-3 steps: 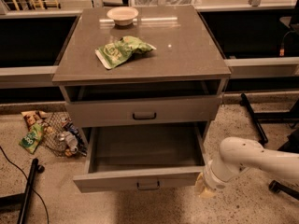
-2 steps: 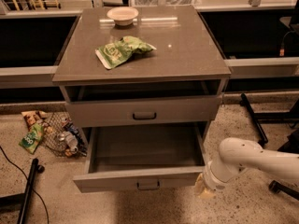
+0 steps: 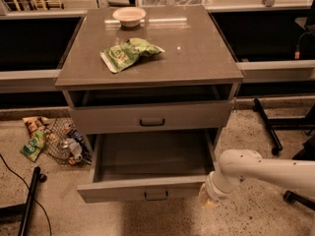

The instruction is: Close middle drawer

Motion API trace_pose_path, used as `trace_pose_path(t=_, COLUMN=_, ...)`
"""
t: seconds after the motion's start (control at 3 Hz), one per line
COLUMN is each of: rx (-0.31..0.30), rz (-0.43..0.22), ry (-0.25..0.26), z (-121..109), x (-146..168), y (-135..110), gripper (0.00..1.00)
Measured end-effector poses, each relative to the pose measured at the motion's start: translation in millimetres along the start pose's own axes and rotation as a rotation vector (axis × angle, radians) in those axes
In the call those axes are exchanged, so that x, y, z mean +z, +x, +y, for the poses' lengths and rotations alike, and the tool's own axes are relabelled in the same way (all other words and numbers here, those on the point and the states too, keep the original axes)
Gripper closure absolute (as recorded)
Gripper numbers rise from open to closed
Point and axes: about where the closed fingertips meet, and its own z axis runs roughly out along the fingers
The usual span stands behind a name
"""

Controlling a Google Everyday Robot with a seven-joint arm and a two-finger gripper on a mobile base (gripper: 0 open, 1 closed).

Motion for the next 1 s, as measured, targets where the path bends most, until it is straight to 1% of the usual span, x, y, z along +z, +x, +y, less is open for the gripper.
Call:
trace_pose_path(t=0.33, rx=-0.057, rz=0.01, ry=0.036, z=-20.8, x=16.9, y=0.9, gripper=1.0)
trace_pose_path(t=0.67, rx=-0.097, rz=-0.008, ry=0.071, z=-38.1, x=26.5, y=0.7, gripper=1.0)
trace_pose_path(t=1.0, rx=-0.099, rz=-0.008, ry=0.071, z=-38.5, x=26.8, y=0.7, gripper=0.73)
